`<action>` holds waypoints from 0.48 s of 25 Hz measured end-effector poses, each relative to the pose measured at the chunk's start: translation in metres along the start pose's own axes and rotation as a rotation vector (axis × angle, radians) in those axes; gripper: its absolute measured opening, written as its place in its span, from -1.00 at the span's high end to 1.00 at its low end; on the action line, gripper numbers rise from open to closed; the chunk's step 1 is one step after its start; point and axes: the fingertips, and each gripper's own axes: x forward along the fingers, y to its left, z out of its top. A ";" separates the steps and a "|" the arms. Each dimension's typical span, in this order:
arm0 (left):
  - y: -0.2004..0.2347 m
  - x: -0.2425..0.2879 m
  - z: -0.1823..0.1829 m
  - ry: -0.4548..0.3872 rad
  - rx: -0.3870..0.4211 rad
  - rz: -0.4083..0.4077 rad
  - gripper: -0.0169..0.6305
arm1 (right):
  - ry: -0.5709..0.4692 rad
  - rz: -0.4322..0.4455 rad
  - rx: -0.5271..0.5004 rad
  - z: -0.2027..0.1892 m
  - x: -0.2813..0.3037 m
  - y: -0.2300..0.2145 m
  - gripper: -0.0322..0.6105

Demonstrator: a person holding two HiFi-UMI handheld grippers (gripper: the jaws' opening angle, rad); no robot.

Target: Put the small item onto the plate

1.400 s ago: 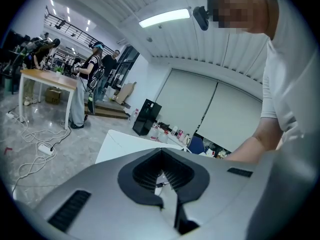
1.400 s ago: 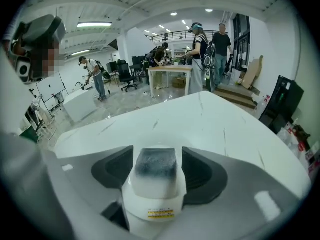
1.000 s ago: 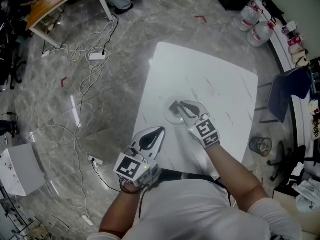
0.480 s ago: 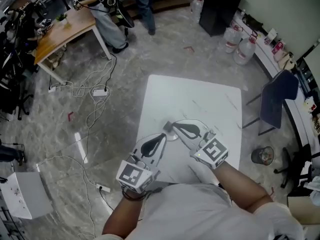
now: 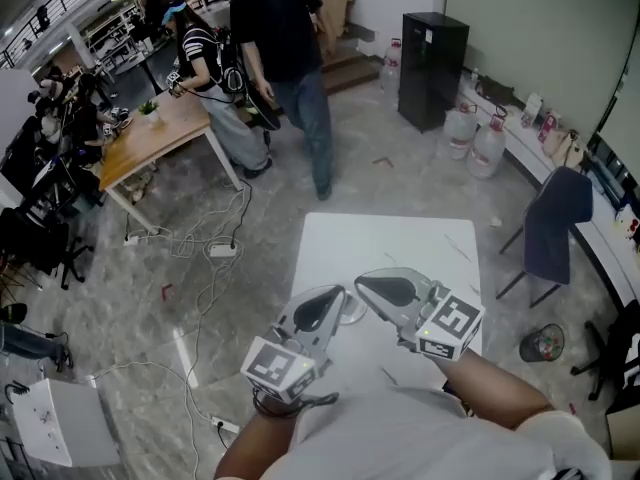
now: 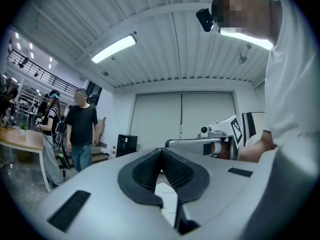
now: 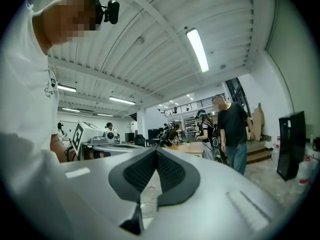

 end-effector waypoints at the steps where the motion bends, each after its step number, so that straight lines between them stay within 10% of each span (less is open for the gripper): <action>1: -0.007 0.002 0.007 -0.009 0.001 -0.005 0.93 | -0.004 -0.001 -0.021 0.006 -0.005 0.002 0.89; 12: -0.050 0.006 0.035 -0.013 0.032 -0.006 0.93 | -0.062 0.016 -0.048 0.037 -0.043 0.021 0.89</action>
